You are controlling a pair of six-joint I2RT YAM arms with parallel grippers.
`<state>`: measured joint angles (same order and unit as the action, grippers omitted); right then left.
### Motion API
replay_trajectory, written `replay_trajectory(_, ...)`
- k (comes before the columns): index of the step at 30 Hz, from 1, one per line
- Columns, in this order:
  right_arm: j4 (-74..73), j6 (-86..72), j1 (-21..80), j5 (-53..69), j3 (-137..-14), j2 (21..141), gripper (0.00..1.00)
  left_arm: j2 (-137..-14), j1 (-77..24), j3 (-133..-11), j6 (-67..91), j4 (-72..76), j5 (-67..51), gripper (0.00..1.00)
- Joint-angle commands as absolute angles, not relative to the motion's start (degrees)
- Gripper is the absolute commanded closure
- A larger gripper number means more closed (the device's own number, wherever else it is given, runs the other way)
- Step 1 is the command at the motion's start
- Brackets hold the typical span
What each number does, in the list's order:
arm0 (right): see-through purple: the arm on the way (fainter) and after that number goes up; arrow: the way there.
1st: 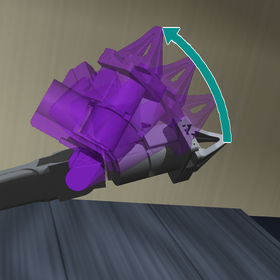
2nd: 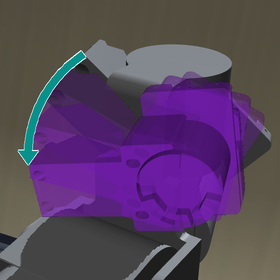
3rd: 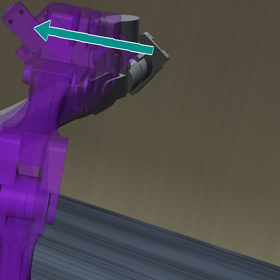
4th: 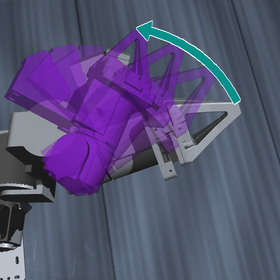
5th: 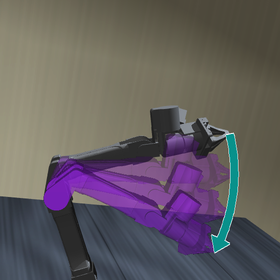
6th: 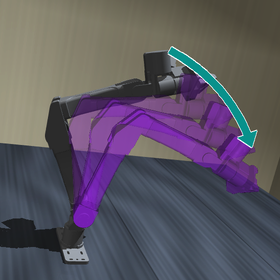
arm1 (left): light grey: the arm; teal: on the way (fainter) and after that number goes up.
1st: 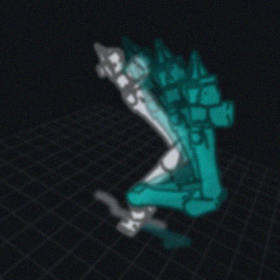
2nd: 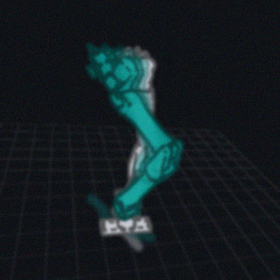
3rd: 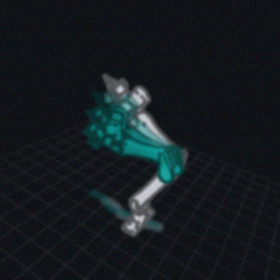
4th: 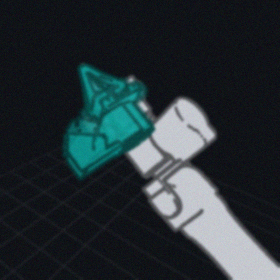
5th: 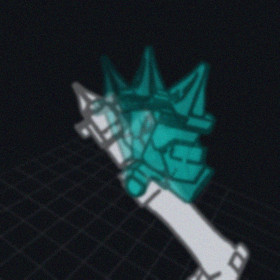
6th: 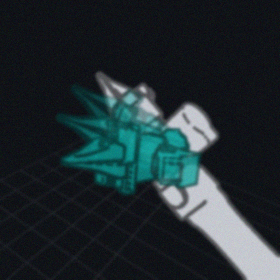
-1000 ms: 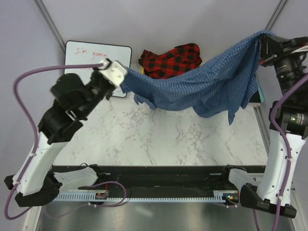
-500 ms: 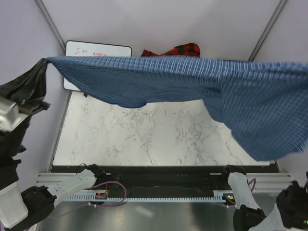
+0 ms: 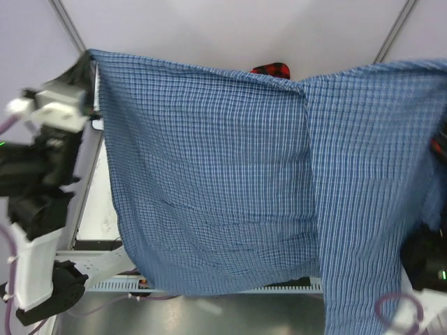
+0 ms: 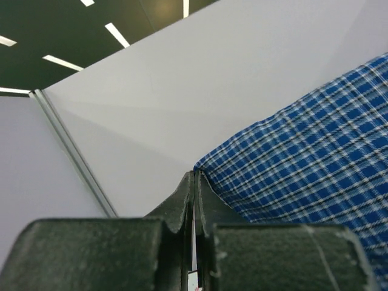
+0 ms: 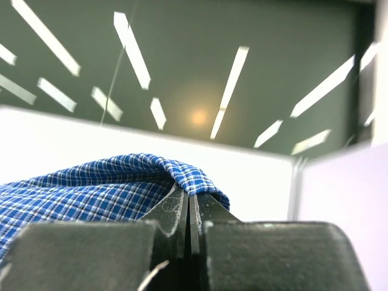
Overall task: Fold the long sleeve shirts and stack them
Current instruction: Flatten the shirt out
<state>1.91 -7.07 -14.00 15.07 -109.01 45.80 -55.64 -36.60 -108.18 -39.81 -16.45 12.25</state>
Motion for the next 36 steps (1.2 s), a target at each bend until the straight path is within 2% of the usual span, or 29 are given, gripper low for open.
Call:
replay_trajectory(1,5.51,-13.79,-14.06,22.22,-95.24,54.13,1.00,-61.08,-35.86,-97.76,-48.51,-4.85,16.71,0.98)
replay_trajectory(9,10.02,-12.58,-13.97,33.99,-68.32,54.49,1.00,-62.05,-24.70,-66.91,-37.45,-0.27,6.96,0.98)
replay_trajectory(10,11.32,-11.96,-13.45,34.36,-62.72,54.67,1.00,-62.49,-24.00,-64.45,-37.01,1.22,5.81,0.98)
replay_trajectory(14,13.88,-4.78,-9.50,32.01,-52.84,58.79,1.00,-69.75,-21.36,-54.34,-35.60,6.67,2.29,0.98)
replay_trajectory(17,18.27,-1.60,-7.21,29.80,-48.70,65.28,1.00,-75.74,-20.40,-53.44,-36.38,10.98,1.94,0.98)
replay_trajectory(23,20.22,-0.88,-5.71,24.97,-55.18,83.21,1.00,-93.32,-19.42,-62.91,-38.41,11.08,0.53,0.98)
replay_trajectory(24,20.04,-0.88,-5.45,24.18,-57.81,86.80,0.96,-95.17,-19.34,-64.93,-38.41,9.77,0.18,0.98)
replay_trajectory(26,18.73,-1.23,-5.10,22.95,-60.72,90.07,0.78,-100.09,-18.99,-71.08,-37.19,5.56,0.18,0.98)
replay_trajectory(28,15.67,-1.23,-4.92,20.84,-65.02,93.24,0.55,-103.34,-18.46,-77.13,-35.34,2.48,0.18,0.90)
replay_trajectory(30,13.02,-0.88,-4.92,17.24,-69.06,94.83,0.51,-104.67,-17.76,-81.02,-31.39,-3.49,0.53,0.69)
replay_trajectory(31,9.88,-0.44,-5.18,16.10,-70.21,95.01,0.49,-104.94,-17.06,-83.65,-30.16,-4.99,0.53,0.64)
replay_trajectory(32,9.06,-0.44,-5.62,14.87,-71.01,94.84,0.43,-104.51,-16.70,-84.19,-28.23,-6.23,0.35,0.54)
replay_trajectory(34,5.81,2.10,-7.46,14.24,-73.03,93.70,0.33,-103.19,-16.26,-84.72,-27.16,-10.44,-1.39,0.51)
replay_trajectory(35,4.23,2.89,-8.08,13.98,-73.82,92.56,0.26,-100.92,-16.35,-84.12,-26.90,-11.42,-3.15,0.38)
replay_trajectory(36,0.13,3.60,-8.87,14.06,-75.83,92.03,0.24,-99.33,-16.26,-83.07,-26.37,-12.38,-3.77,0.36)
